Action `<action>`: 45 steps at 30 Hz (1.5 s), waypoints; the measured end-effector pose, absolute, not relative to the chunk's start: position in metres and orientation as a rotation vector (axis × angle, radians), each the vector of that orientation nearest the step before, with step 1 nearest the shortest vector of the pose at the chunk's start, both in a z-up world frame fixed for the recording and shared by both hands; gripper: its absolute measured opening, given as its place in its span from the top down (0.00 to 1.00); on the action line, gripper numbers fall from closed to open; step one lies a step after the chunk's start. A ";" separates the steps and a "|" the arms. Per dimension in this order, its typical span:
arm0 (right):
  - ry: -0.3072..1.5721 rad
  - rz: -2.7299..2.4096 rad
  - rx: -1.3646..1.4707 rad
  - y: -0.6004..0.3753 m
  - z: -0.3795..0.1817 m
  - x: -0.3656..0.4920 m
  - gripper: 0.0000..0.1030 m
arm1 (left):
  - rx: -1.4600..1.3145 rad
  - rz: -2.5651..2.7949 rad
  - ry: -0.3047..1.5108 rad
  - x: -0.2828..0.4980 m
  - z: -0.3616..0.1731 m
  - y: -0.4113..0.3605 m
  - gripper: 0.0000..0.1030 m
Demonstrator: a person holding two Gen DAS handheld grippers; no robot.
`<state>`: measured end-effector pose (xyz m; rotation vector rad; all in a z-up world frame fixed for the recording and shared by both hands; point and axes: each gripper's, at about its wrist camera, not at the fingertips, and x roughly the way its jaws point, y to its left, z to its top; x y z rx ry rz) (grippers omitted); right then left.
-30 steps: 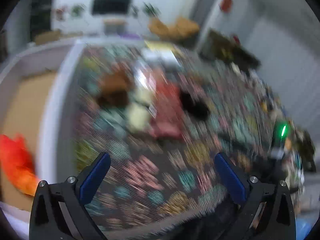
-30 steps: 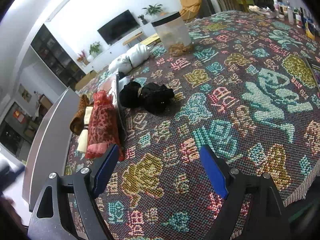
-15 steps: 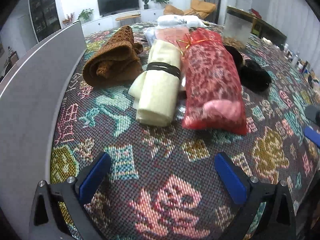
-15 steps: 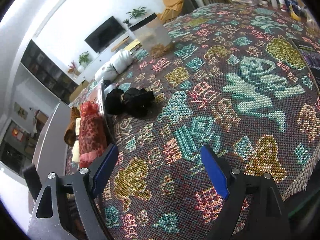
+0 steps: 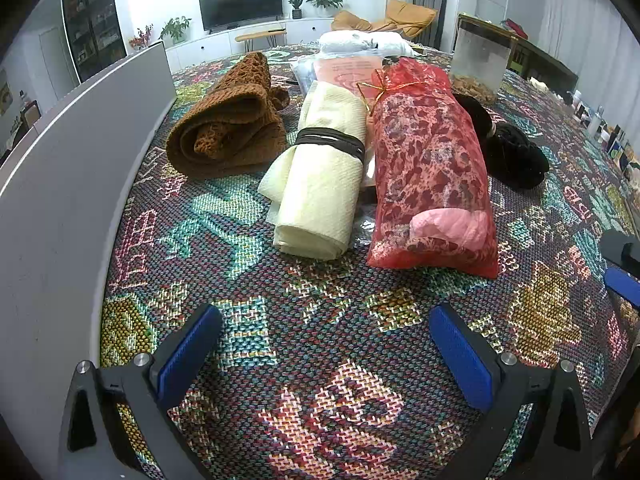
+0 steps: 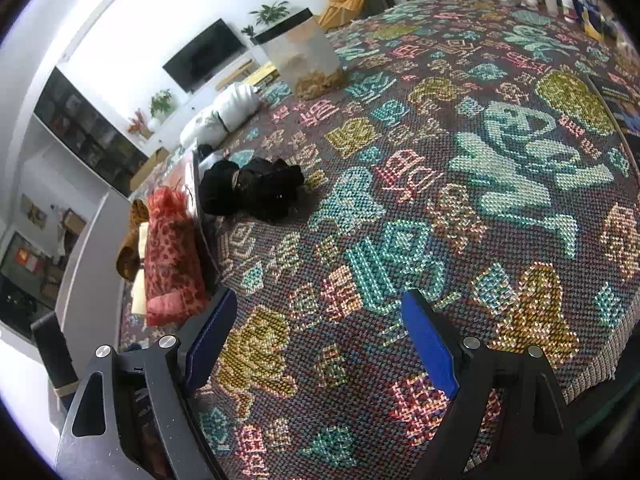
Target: Organize soft objects
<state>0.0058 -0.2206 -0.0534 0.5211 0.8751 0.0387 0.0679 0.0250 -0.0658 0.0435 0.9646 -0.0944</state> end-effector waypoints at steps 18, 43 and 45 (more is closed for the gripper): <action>0.921 0.086 0.355 -0.193 -0.049 0.016 0.16 | 0.043 -0.094 0.963 0.069 -0.065 0.024 0.00; 0.993 0.053 -0.122 -0.187 -0.045 0.159 0.73 | 0.043 -0.093 0.962 0.068 -0.066 0.025 0.00; 0.964 -0.052 -0.040 -0.220 -0.036 0.158 0.73 | 0.043 -0.093 0.962 0.068 -0.066 0.025 0.00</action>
